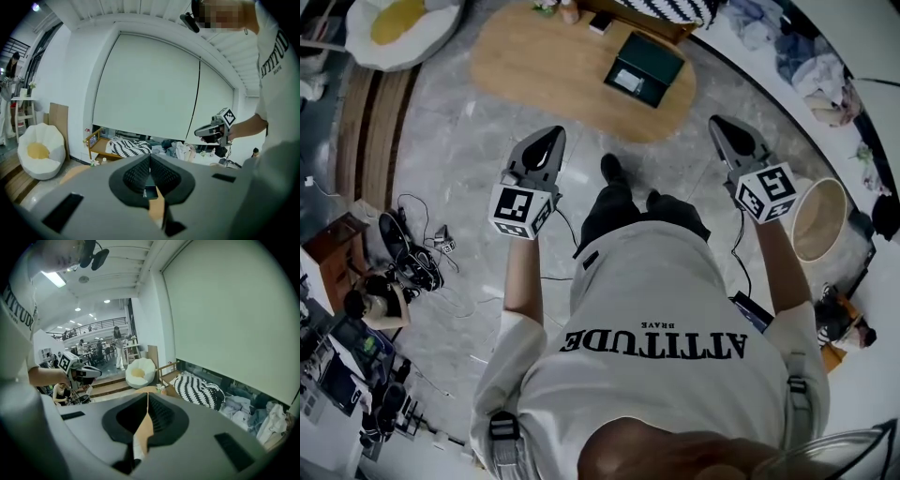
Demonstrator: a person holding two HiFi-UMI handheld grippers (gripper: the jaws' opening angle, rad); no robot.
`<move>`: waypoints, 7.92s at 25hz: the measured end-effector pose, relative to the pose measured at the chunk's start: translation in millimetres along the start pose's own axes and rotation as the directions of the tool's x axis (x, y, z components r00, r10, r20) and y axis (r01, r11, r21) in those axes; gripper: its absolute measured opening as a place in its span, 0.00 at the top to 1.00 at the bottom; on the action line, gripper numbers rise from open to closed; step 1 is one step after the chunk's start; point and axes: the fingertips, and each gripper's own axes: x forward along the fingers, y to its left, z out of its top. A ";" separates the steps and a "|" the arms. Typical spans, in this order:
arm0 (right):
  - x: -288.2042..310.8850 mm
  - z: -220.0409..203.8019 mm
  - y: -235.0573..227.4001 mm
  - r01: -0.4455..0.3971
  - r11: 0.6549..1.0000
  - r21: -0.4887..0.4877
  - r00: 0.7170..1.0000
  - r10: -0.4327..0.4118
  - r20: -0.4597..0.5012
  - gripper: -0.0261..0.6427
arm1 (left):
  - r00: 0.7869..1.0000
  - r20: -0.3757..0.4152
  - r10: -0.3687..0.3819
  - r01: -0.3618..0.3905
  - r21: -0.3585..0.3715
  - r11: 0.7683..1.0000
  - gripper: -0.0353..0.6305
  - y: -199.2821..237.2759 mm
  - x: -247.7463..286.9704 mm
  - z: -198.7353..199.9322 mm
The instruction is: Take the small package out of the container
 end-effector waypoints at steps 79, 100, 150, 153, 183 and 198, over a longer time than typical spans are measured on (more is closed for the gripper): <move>447.1 -414.7 -123.8 -0.357 0.933 -0.038 0.753 0.263 -0.604 0.76 | 0.947 -0.187 0.262 -0.321 -0.473 0.821 0.91 62.1 196.2 -375.5; 500.8 -485.5 -137.9 -0.335 0.923 -0.190 0.668 0.091 -0.738 0.60 | 0.939 -0.207 0.274 -0.343 -0.543 0.766 0.91 61.6 190.6 -430.1; 341.7 -246.0 -86.6 -0.282 0.956 -0.076 0.827 0.202 -0.525 0.91 | 0.947 -0.082 0.310 -0.317 -0.391 0.864 0.91 42.2 105.5 -214.7; 318.5 -220.3 -81.7 -0.275 0.959 -0.071 0.841 0.205 -0.500 0.91 | 0.951 -0.079 0.299 -0.307 -0.369 0.877 0.91 33.9 93.3 -192.5; 73.9 -6.0 -38.0 -0.041 0.995 0.092 0.998 0.046 -0.053 0.91 | 0.999 0.006 0.053 -0.051 -0.189 0.981 0.91 -18.9 8.8 -23.2; -49.3 40.4 -35.0 0.121 0.983 0.137 0.974 -0.144 0.175 0.91 | 0.997 0.050 -0.066 0.068 -0.031 0.997 0.91 -43.4 2.3 53.7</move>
